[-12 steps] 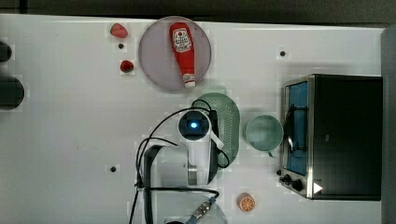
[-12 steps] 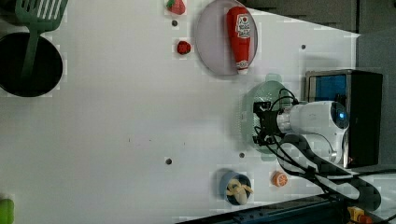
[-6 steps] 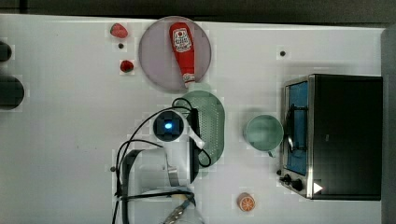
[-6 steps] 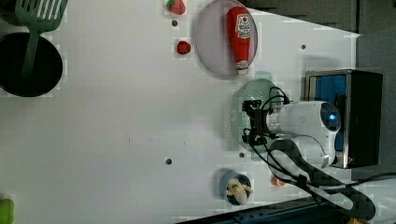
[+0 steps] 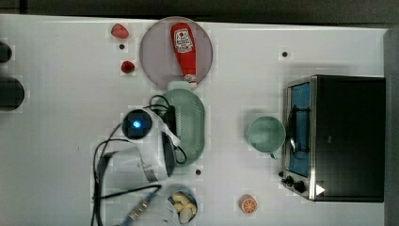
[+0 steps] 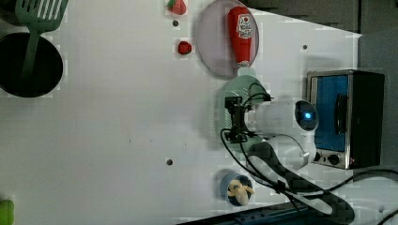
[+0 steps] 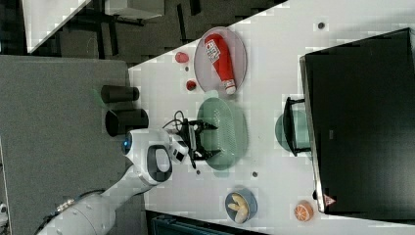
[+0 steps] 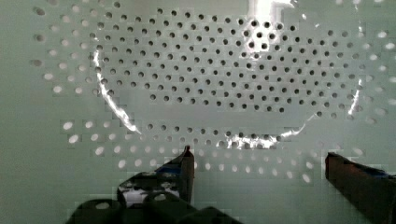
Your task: Drag strainer right to left.
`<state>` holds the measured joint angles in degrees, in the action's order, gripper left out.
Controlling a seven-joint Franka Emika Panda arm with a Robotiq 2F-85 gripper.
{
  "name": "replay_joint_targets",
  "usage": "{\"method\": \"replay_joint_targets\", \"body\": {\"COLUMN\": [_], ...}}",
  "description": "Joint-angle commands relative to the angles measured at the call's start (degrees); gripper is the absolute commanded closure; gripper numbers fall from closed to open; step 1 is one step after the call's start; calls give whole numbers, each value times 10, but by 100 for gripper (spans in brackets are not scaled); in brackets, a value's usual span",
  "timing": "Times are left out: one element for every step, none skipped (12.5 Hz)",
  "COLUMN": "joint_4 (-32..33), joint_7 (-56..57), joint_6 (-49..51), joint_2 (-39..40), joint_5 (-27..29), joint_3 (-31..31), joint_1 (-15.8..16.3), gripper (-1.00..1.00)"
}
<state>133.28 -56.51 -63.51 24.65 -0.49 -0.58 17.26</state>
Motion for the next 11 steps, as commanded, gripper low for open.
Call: {"method": "replay_joint_targets", "body": {"joint_4": [-22,-34,-45,-57,-70,-82,-93,-101,-111,-120,-129], "joint_7": [-74,-80,-82,-84,-93,-102,-110,-117,-118,-119,-118], "joint_6": [7,8,9,10,10,10,16,31,45,62,67], "joint_2": [7,16,25,34,43,48,51,51,53,55,58], "joint_5": [1,1,1,2,5,10,19,29,40,53,65], "joint_3": [-6,-6,-6,-6,-6,-7,-9,-12,-16,-21,-23], "joint_1": [65,78,90,100,109,116,123,127,130,133,137], "gripper": [-100,-100,-100,-100,-100,-100,-100,-100,-100,-100,-100]}}
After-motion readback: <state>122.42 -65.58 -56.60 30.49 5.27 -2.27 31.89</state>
